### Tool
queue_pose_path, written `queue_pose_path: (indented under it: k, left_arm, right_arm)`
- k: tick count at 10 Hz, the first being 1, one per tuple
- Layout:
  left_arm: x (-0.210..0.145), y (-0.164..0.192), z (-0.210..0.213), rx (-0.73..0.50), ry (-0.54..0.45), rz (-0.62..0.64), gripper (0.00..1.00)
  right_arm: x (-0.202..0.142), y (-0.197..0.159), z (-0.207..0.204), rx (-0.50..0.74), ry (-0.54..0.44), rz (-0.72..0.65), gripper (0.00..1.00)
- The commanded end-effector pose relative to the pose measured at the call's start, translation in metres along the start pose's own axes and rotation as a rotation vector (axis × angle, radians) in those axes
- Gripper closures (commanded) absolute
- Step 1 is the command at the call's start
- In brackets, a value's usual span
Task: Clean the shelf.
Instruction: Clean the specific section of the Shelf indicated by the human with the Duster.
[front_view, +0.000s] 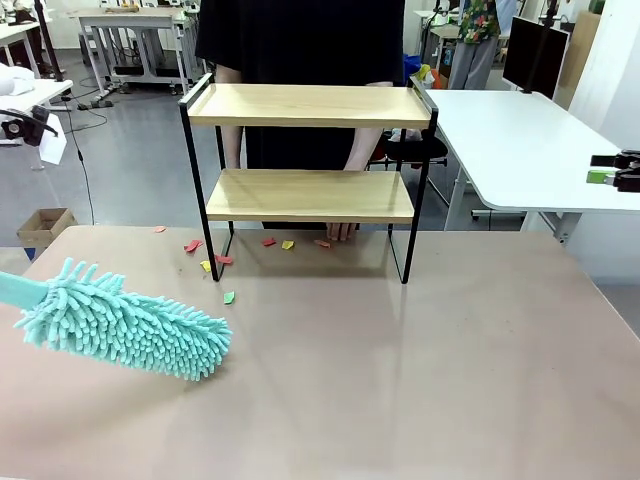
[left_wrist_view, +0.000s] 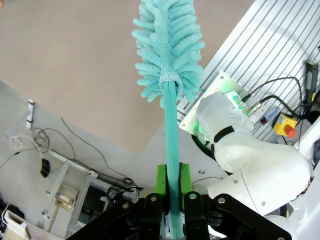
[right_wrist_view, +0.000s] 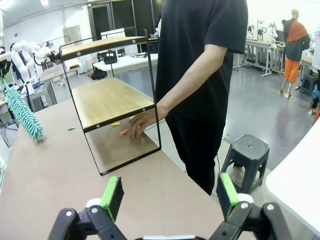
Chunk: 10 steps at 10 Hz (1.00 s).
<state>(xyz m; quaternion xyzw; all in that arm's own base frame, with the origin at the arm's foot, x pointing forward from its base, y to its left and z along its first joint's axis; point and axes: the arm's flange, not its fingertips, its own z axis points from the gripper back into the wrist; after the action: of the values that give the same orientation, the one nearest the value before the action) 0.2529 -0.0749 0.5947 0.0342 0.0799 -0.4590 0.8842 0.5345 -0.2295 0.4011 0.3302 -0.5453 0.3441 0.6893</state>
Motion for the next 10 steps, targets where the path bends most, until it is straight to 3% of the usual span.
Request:
queue_pose_path:
  k: [1,4,6,8,10]
  left_arm:
    - [-0.004,-0.003,-0.001,-0.007,-0.058,0.059,0.87]
    - [0.013,-0.022,0.013,-0.167,-0.239,0.109,0.87]
    - [0.039,-0.046,0.017,-0.306,-0.298,0.162,0.87]
    - [0.079,-0.082,0.01,-0.307,-0.386,0.368,0.87]
    - [0.107,-0.113,0.003,-0.357,-0.431,0.477,0.87]
  right_arm:
    - [0.004,0.001,-0.002,0.001,-0.001,0.006,0.0]
    - [0.004,0.001,-0.002,0.001,-0.001,0.006,0.0]
    - [0.004,0.001,-0.002,0.001,-0.001,0.006,0.0]
    - [0.004,0.001,-0.002,0.001,-0.001,0.006,0.0]
    - [0.004,0.001,-0.002,0.001,-0.001,0.006,0.0]
